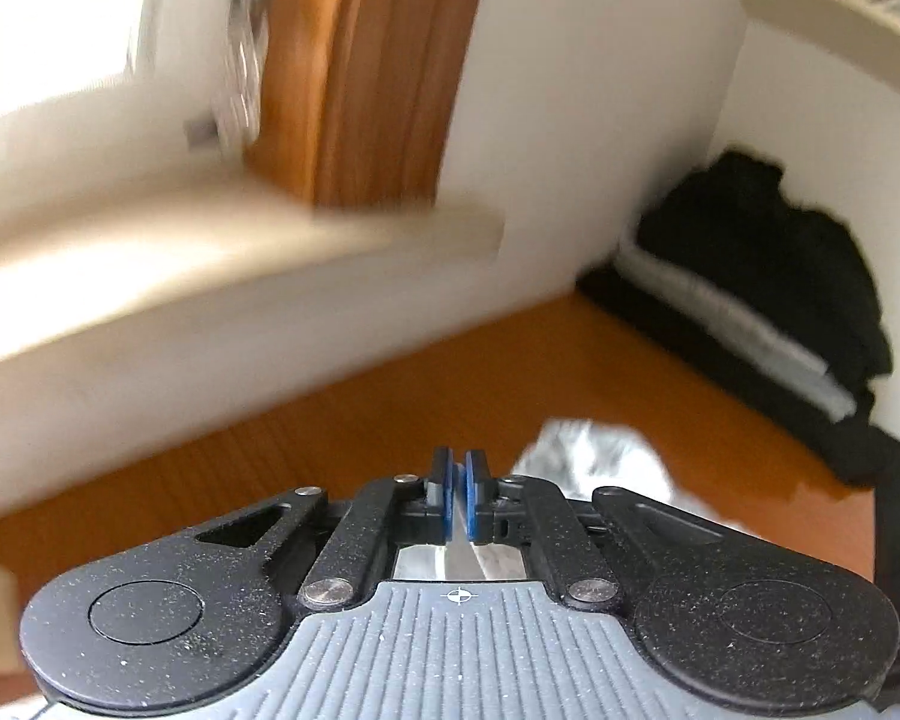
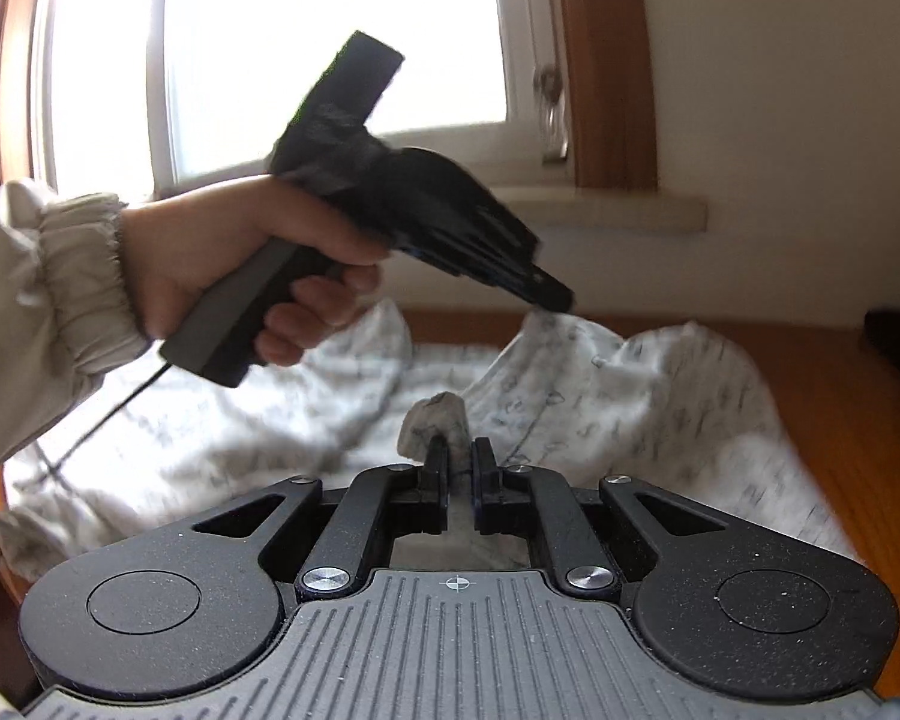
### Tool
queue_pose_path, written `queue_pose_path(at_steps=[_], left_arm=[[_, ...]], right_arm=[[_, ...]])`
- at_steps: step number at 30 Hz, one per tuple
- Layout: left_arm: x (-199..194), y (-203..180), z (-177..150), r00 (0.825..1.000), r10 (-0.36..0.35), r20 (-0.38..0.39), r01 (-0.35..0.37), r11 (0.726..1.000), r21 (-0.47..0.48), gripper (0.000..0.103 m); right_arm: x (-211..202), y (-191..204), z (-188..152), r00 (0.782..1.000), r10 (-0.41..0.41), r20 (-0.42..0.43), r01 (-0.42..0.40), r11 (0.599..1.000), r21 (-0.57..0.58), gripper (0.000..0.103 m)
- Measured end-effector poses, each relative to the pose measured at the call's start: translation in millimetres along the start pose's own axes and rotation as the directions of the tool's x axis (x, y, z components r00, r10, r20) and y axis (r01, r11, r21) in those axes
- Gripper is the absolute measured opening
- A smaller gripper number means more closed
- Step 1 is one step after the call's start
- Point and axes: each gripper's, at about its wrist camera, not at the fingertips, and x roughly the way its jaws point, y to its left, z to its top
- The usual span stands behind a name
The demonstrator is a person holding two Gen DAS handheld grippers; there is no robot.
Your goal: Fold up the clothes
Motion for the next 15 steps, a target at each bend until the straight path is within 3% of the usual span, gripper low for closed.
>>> queue_pose_path(at_steps=[7,15], left_arm=[[-116.9,-21.8,52.6,0.983,0.067,0.169,-0.08,0.994,0.068,0.004],[-247.5,-3.9,83.8,0.93,0.212,0.3,-0.235,0.971,0.043,0.004]], right_arm=[[-43.9,20.6,72.0,0.978,0.108,0.177,-0.108,0.994,-0.009,0.008],[-62.7,91.5,175.0,0.884,0.337,0.325,-0.319,0.941,-0.109,0.008]])
